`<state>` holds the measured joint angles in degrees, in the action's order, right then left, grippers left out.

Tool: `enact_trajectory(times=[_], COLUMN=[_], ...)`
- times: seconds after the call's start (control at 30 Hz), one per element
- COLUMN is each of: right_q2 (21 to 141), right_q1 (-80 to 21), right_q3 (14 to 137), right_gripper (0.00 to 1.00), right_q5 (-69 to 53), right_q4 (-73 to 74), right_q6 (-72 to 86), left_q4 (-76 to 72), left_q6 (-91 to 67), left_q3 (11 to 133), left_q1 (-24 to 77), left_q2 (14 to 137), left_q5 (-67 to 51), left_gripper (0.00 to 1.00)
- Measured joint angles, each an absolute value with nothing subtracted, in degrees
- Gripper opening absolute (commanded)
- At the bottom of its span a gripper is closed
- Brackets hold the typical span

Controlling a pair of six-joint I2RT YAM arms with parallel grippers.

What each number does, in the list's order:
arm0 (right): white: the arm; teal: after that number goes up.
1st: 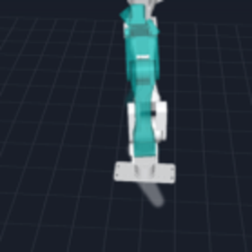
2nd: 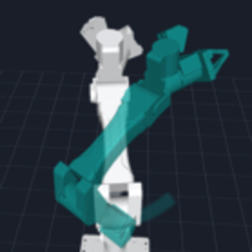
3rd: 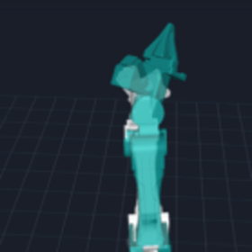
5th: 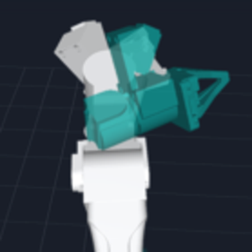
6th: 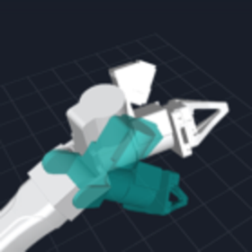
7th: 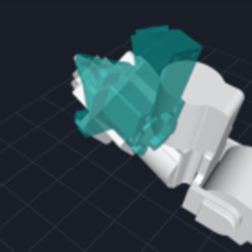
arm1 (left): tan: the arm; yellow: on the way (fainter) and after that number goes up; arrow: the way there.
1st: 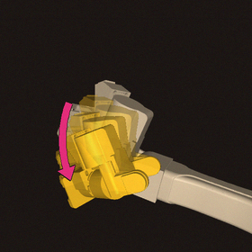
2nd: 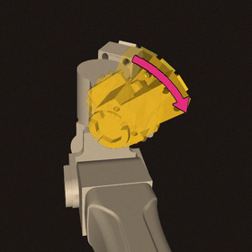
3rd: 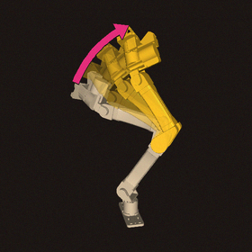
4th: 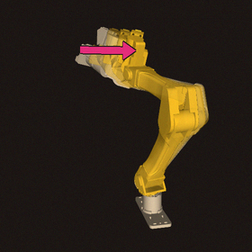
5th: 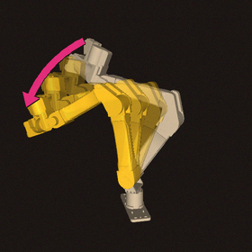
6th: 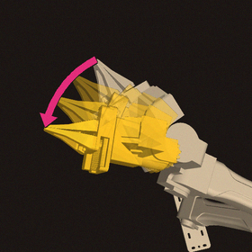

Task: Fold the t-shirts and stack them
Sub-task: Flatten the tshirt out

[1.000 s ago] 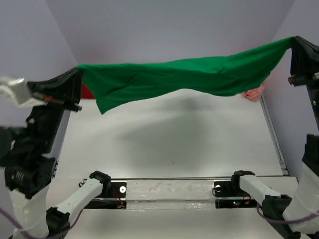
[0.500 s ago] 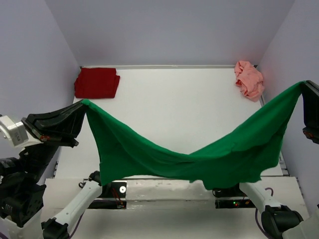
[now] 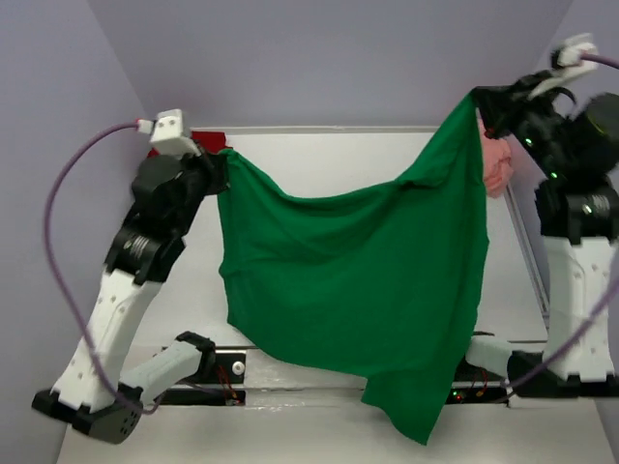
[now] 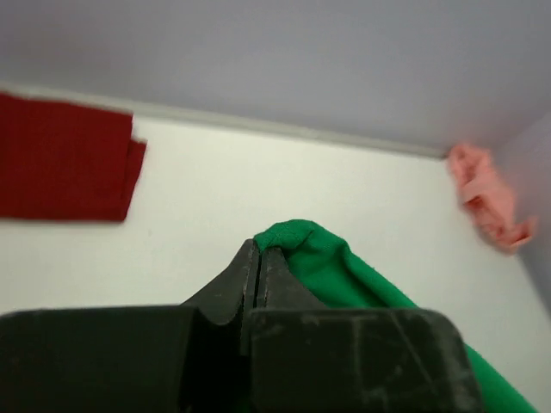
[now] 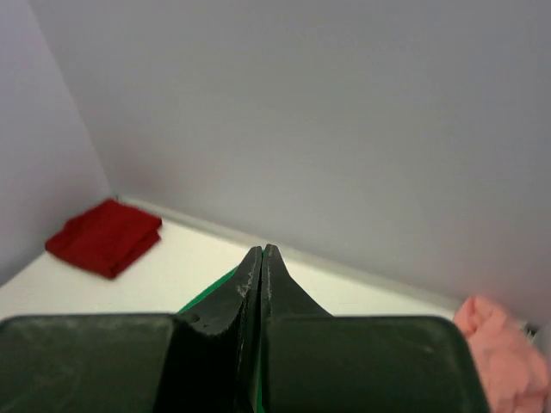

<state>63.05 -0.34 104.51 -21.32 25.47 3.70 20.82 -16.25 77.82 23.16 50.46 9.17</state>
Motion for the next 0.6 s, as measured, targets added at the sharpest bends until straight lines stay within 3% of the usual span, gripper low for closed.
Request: enact_trajectory(times=[0.33, 0.6], right_q2=[91.0, 96.4], right_q1=[-0.2, -0.1], right_q3=[93.9, 94.6], right_gripper=[0.00, 0.00], right_q5=[-18.9, -19.5], right_q4=[25.0, 21.3], right_q6=[3.4, 2.1], left_q4=[17.6, 14.1], left_q6=[-20.3, -21.7], left_q3=[69.4, 78.8], left_q1=[23.0, 22.6], left_q2=[79.8, 101.0], left_q5=[15.1, 16.3], left_gripper=[0.00, 0.00])
